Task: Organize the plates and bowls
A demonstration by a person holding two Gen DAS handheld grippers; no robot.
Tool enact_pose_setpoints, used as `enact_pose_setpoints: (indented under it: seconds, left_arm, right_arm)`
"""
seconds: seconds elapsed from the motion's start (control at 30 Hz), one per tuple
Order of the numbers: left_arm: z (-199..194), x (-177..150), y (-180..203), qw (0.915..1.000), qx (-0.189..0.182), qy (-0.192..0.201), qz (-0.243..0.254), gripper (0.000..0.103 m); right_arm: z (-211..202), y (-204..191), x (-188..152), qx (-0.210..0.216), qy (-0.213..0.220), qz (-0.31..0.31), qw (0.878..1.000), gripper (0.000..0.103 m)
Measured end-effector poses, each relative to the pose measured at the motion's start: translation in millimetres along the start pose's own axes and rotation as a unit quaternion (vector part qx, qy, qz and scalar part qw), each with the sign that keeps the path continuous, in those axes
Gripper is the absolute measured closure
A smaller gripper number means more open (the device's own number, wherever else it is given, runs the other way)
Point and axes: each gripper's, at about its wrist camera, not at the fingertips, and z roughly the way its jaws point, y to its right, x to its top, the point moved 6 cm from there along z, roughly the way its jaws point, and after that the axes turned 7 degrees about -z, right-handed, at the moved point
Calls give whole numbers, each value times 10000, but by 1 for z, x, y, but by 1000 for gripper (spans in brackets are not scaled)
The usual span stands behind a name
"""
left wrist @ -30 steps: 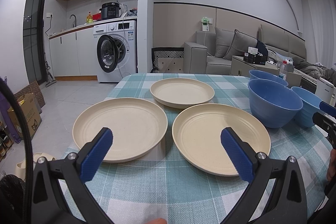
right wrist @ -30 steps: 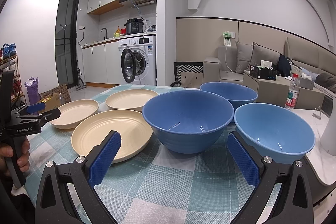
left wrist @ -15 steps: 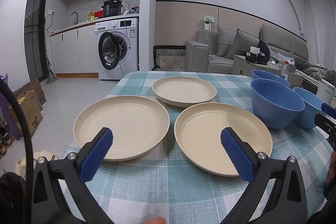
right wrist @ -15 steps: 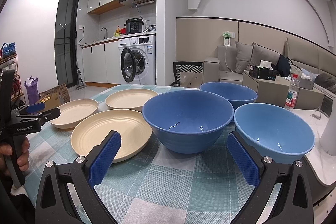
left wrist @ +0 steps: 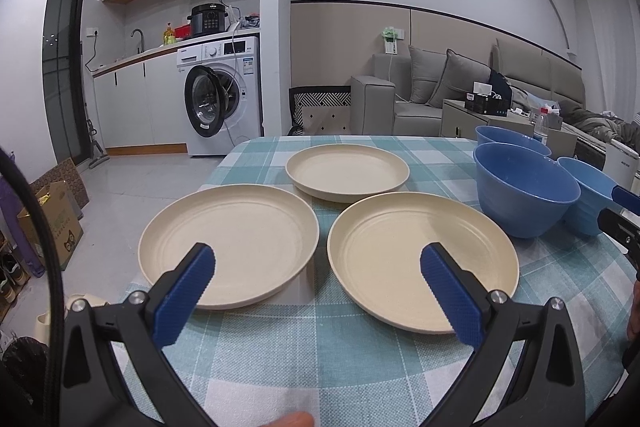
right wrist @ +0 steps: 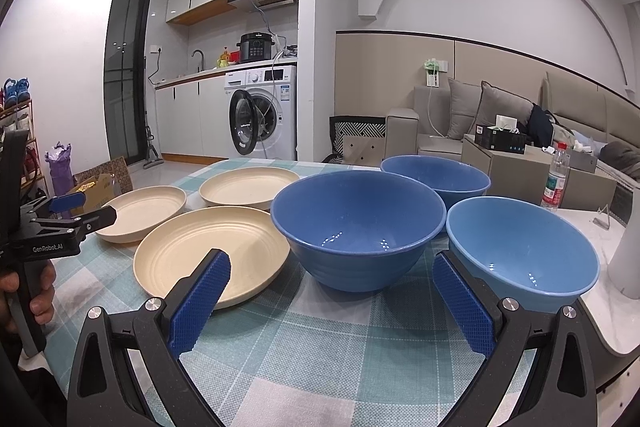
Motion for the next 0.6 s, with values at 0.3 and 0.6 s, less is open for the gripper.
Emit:
enact_pose_setpoints:
  seconds: [0.3,0.6]
  left_arm:
    - [-2,1,5,9999,-39,-25,102,0]
    - [-12,16,6,9999,-26,105,131,0]
  right_arm:
    - [4,-3,1,88,-112,-56,9999,0]
    - [2,-10,20,274,-167,-83,9995,0]
